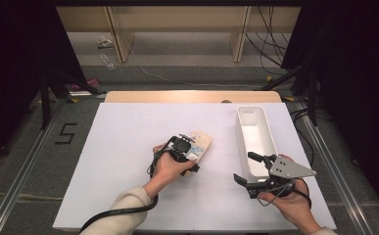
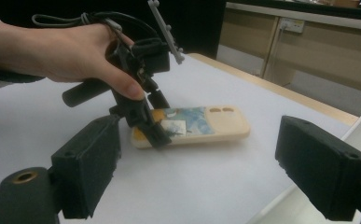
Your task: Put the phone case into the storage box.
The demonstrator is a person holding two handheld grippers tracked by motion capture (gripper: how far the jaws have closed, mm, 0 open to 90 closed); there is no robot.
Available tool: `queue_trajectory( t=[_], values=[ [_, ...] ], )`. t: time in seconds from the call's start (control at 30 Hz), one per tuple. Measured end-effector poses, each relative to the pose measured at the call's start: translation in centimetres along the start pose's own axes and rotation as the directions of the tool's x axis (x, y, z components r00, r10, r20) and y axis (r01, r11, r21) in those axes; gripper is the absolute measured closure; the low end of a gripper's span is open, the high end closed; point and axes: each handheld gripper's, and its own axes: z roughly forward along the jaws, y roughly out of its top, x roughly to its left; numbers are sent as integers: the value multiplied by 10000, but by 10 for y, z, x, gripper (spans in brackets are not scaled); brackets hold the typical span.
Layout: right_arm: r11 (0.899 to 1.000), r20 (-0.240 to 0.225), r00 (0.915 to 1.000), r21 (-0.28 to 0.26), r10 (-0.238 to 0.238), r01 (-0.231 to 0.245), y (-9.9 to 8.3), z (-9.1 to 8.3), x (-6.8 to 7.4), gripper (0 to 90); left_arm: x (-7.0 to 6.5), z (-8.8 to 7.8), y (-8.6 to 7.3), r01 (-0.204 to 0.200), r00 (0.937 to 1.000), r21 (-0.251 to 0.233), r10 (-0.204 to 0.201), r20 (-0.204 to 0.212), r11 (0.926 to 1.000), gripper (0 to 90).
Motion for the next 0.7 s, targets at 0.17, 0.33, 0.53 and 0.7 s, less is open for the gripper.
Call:
queue_trajectory(
  t=[0.17, 0.33, 0.53, 0.7],
  values=[
    [10000, -6, 10000, -4, 26, -26, 0, 0, 1, 151, 1, -11, -3, -86, 9998, -481, 95, 187, 9988, 120],
    [10000, -17, 10000, -17, 39, -39, 0, 1, 1, 151, 1, -23, -8, -261, 9993, -904, 285, 244, 9956, 120],
    [10000, -10, 10000, -16, 96, -96, 1, 3, 2, 150, 2, -35, -15, -352, 9985, -1292, 404, 382, 9910, 120],
    [9999, -22, 9999, -60, 141, -141, 2, 5, 2, 150, 4, -45, -21, -456, 9977, -1619, 529, 415, 9858, 120]
  ],
)
